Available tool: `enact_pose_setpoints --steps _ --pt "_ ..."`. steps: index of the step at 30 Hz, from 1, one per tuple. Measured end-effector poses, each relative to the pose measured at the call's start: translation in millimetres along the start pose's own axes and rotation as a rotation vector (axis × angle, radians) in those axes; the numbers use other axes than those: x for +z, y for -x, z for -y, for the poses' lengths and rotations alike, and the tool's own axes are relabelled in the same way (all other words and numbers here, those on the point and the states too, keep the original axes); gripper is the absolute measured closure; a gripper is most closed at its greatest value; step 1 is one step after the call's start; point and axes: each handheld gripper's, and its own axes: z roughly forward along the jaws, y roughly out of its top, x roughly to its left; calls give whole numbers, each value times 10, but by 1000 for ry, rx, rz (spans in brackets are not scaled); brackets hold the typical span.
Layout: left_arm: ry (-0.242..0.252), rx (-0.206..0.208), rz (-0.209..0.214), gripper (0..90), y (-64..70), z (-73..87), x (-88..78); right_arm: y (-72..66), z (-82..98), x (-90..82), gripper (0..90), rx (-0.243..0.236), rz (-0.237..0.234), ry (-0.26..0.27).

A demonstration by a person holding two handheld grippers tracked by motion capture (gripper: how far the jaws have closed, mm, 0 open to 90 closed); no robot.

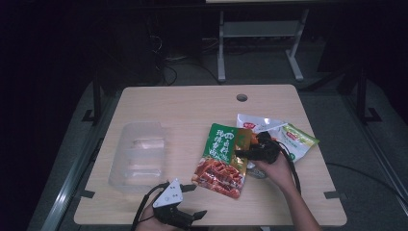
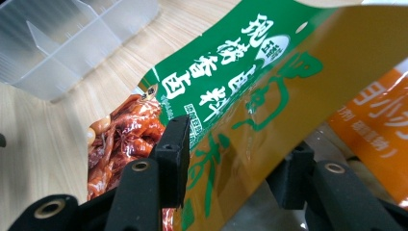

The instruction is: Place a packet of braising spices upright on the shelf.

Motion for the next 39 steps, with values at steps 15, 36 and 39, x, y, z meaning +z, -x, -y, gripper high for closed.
enact_pose_setpoints --steps 15,36,39 --pt "10 -4 0 175 6 -10 -8 5 -82 81 845 41 17 4" --pt "9 -3 -8 175 -10 -9 -55 -232 -287 -96 896 -11 -46 73" --pt "9 -3 -10 175 -10 -7 -57 -331 -357 -165 897 -43 -55 94"
